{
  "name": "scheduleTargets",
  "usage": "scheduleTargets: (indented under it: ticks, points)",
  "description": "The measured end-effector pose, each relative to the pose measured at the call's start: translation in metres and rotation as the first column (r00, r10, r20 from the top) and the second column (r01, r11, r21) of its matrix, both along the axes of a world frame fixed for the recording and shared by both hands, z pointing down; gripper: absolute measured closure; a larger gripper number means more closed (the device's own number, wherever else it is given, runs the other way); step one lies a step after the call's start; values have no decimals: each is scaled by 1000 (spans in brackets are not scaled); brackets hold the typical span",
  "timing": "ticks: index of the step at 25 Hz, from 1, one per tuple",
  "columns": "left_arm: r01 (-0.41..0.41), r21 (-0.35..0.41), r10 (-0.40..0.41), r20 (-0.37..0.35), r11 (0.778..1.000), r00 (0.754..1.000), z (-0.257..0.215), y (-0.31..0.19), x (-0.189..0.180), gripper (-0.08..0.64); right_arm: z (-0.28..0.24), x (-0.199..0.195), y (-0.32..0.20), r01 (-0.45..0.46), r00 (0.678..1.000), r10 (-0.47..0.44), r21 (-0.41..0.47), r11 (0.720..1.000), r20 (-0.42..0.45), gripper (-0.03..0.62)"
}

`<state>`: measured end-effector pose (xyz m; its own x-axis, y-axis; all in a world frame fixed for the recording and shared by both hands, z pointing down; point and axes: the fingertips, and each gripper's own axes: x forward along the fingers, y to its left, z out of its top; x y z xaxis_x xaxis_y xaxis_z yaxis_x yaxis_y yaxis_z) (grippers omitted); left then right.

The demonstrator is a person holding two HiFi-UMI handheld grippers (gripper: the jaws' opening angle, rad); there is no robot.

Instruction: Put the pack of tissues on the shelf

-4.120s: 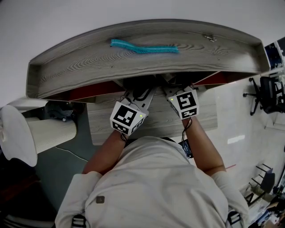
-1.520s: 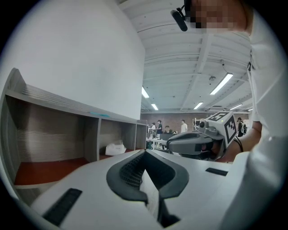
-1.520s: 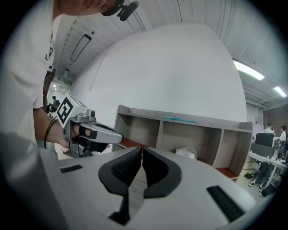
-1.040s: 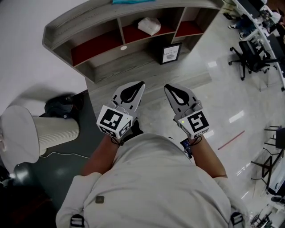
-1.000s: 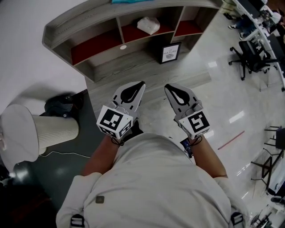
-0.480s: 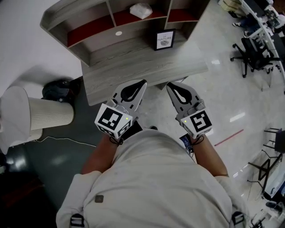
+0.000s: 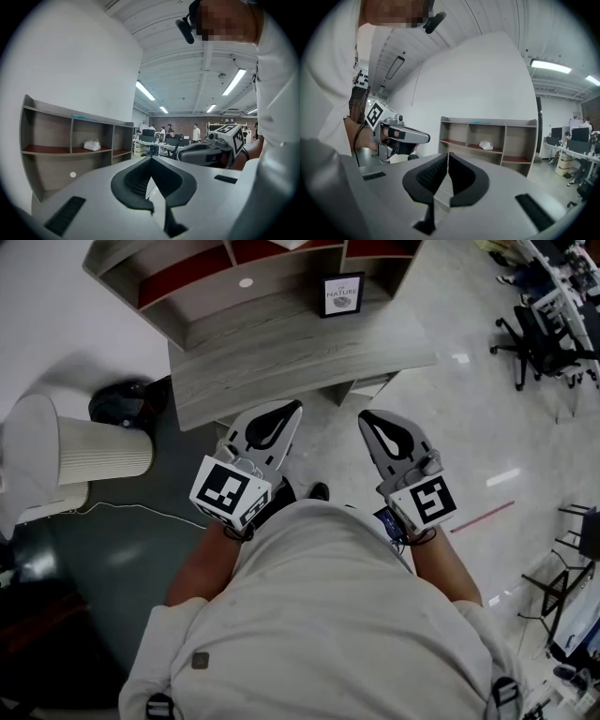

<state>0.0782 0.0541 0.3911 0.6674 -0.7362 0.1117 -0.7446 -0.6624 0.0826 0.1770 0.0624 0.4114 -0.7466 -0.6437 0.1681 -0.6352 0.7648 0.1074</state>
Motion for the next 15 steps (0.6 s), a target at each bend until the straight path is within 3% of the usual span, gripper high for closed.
scheduleTargets:
  ticks: [3,7,11,15]
  points:
    - [14,-1,-14,13,1000,1000,-1,11,-6,546,4,3,12,-5,1000,6,-21,1000,18,566]
    - [53,6,-53,19,999,998,0,22,-17,546,-1,-2,27,36,998,-37,14,999,52,566]
    - [86,23,-86,10,996,996,-3,30,-19,546,6,-6,40,38,998,-36,-56,998,43,566]
    - [107,42,-107,3,993,994,-6,35,-19,546,8,-12,48,57,998,-55,-64,996,41,566]
